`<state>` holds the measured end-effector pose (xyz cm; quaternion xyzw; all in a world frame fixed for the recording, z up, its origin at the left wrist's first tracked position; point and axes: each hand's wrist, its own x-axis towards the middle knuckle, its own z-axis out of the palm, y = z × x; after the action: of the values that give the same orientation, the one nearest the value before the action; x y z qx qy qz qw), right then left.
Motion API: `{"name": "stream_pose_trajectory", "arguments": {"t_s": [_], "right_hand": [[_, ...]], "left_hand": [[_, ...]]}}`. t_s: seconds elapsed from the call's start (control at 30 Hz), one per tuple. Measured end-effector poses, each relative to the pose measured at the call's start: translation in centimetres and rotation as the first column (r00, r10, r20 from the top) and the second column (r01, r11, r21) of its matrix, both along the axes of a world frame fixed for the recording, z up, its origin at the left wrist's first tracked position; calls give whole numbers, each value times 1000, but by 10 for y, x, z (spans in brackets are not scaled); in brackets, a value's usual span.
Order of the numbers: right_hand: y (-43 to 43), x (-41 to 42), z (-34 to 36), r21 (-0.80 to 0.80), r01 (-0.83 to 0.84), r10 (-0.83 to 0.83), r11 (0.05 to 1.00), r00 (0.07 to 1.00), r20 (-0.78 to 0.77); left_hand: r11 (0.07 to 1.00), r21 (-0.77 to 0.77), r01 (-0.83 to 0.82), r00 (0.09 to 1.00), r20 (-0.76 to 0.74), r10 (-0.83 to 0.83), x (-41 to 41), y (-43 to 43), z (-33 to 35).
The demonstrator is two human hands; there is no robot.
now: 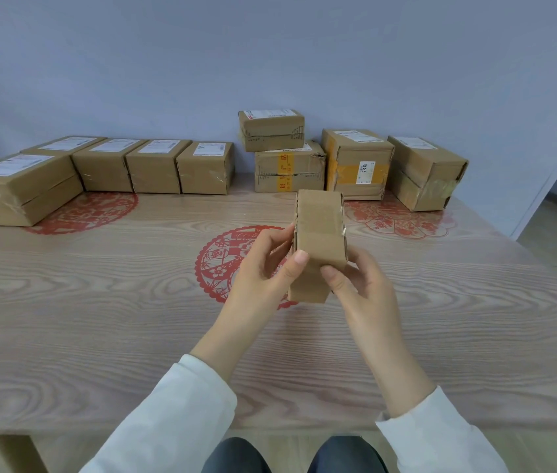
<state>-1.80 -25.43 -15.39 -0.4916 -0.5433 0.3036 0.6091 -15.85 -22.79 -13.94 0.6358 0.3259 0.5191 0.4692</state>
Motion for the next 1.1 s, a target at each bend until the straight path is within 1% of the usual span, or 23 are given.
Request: {"name": "stream_pose_trajectory", "arguments": {"t_s": [0.03,0.1,0.2,0.33,0.5,0.67,0.77,0.83,0.9,1.0,1.1], "right_hand": [[0,0,0,3,4,-4,1000,1000,8],[0,1,-1,0,-28,28,1000,999,-22],[-2,0,-1,-43,-80,76,996,994,-83],[0,1,-3,-47,-87,80,995,989,-126],[-1,1,-2,-53,-110,104,993,989,-106],[-2,2,3,-27,-72,67,997,986,-156],[-1,1,0,-22,-59,57,998,996,-63],[-2,0,-2,-22,-66,65,998,997,-42],[-4,-1,0,-26,-73,71,997,995,-74],[-5,-1,3,-23,-68,62,997,977,-206],[-3,-2,4,-13,-47,44,999,987,-154]], "left_hand": [[1000,-12,-9,1000,8,9,0,0,1],[999,-35,-1,999,33,2,1,1,1],[998,-30,47,998,49,-46,1,-1,1],[995,-27,95,994,59,-93,0,-2,1],[998,-53,37,993,113,-31,1,0,0],[994,-10,108,993,49,-108,-3,0,-5],[998,4,62,996,60,-62,-4,2,-6],[999,15,50,997,55,-51,-4,2,-5],[997,19,78,996,42,-78,-4,1,-4],[990,27,138,990,-6,-138,-5,-1,-6],[993,27,114,993,2,-114,-6,-1,-8]]}}
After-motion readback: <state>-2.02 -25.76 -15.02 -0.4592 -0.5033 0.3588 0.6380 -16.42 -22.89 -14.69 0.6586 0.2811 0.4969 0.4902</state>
